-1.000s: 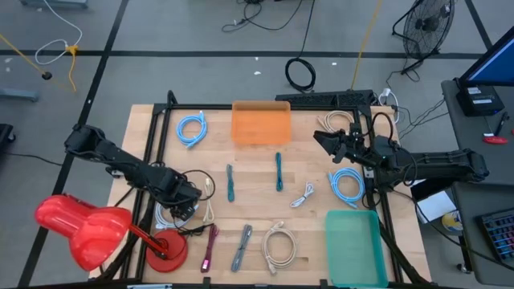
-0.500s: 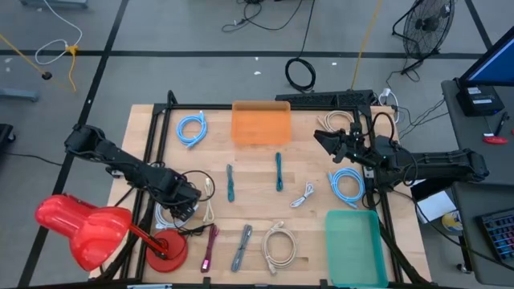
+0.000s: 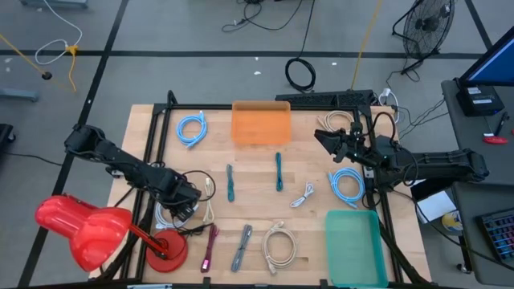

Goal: Pick & Place USB Port
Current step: Adjust the black desk lamp wire

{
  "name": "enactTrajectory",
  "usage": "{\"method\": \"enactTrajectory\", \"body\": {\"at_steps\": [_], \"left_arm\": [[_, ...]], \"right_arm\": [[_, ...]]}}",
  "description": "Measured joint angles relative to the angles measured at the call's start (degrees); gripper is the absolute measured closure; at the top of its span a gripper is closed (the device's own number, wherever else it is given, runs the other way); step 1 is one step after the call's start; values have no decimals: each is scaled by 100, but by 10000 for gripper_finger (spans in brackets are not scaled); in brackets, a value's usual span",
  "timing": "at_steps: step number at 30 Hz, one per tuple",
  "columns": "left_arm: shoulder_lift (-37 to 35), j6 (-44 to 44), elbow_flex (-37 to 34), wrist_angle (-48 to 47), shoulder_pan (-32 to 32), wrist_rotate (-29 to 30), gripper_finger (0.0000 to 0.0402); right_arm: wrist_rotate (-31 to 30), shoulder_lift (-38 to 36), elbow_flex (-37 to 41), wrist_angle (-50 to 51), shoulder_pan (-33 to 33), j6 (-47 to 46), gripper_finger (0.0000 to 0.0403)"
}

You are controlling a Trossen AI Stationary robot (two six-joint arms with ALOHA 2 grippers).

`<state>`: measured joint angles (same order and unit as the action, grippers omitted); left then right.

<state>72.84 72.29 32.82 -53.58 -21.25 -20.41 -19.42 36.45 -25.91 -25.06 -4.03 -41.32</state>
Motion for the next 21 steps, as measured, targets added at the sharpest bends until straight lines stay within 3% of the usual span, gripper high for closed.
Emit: {"method": "enactTrajectory", "body": {"at_steps": [21], "left_arm": [[-24, -213, 148, 9, 0, -292, 282]], "right_arm": [[-151, 1, 0, 9, -2, 149, 248]]}}
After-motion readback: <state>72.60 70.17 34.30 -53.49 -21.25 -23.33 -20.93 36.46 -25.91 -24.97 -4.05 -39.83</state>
